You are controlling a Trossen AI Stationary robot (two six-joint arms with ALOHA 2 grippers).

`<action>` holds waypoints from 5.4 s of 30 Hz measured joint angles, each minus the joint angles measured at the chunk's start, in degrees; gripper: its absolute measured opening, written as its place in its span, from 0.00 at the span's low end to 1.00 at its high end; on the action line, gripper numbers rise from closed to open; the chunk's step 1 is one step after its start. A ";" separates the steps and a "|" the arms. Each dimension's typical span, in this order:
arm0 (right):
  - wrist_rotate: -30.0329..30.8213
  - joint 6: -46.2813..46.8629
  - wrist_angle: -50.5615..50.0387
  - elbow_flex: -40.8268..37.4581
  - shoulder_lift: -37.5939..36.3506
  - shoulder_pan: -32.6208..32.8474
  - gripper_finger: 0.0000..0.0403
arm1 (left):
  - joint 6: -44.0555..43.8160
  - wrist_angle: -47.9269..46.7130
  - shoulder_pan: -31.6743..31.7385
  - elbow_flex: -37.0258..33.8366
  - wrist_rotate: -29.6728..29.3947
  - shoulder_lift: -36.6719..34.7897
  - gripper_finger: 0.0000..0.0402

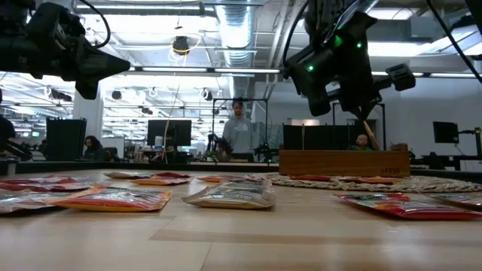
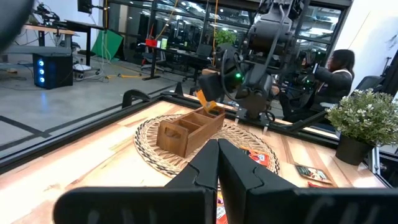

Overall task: Pick & Place Tea
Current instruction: Put the orange tea pack into the right compartment of the brown organizer

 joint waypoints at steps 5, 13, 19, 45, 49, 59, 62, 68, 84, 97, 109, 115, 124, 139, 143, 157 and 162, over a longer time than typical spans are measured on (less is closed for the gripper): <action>0.09 0.00 0.00 0.00 0.00 -0.51 0.00 | -0.02 -0.02 0.01 0.00 -0.01 0.00 0.00; -0.60 3.25 0.10 -2.05 0.00 -0.28 0.00 | 0.02 -0.02 0.01 0.00 -0.01 0.00 0.00; -2.39 7.76 0.81 -4.26 0.00 1.33 0.00 | 0.02 0.00 0.00 0.00 -0.02 0.00 0.00; -1.89 7.37 4.15 -4.33 0.00 0.55 0.00 | -0.04 -0.46 0.02 0.88 0.00 0.00 0.00; -1.86 5.21 6.55 -4.61 0.00 -0.05 0.00 | -0.04 -0.46 0.00 0.94 0.24 0.00 0.00; -1.57 0.51 12.72 -7.06 0.00 -0.33 0.00 | -0.09 -0.46 0.00 1.05 0.24 0.00 0.00; -1.53 0.46 12.75 -7.06 0.00 -0.07 0.00 | -0.10 -0.46 0.01 1.07 0.24 0.00 0.00; -1.67 0.35 12.76 -7.06 -0.02 0.32 0.00 | -0.11 -0.48 0.02 1.12 0.24 0.00 0.00; -2.01 -4.59 16.17 -7.03 -0.02 0.21 0.20 | -0.15 -0.46 0.00 1.14 0.24 0.00 0.00; -3.52 0.25 7.87 -4.74 -0.02 1.05 0.27 | -0.15 -0.47 0.01 1.14 0.24 0.00 0.00; -1.61 1.98 5.69 -3.36 -0.83 1.49 0.27 | -0.09 -0.47 0.01 1.14 0.24 0.00 0.00; 4.08 1.88 0.28 1.97 -4.51 4.20 0.27 | -0.04 -0.47 0.00 1.14 0.24 0.00 0.00; -4.08 -10.44 7.97 4.61 -14.37 17.77 0.27 | -0.02 -0.48 0.01 1.14 0.24 0.00 0.00; -30.27 -9.15 14.07 4.59 -15.87 29.83 0.27 | -0.24 -0.48 0.01 1.14 0.78 0.00 0.00; -30.43 -8.23 14.49 4.59 -15.87 30.32 0.27 | -0.31 -0.48 0.02 1.14 2.18 0.00 0.00; -30.60 -13.64 14.15 4.57 -15.87 28.20 0.42 | -0.44 -0.48 0.01 1.14 4.46 0.00 0.00; -30.94 -12.41 14.29 4.57 -15.87 27.01 0.64 | -0.44 -0.48 0.00 1.14 4.46 0.00 0.00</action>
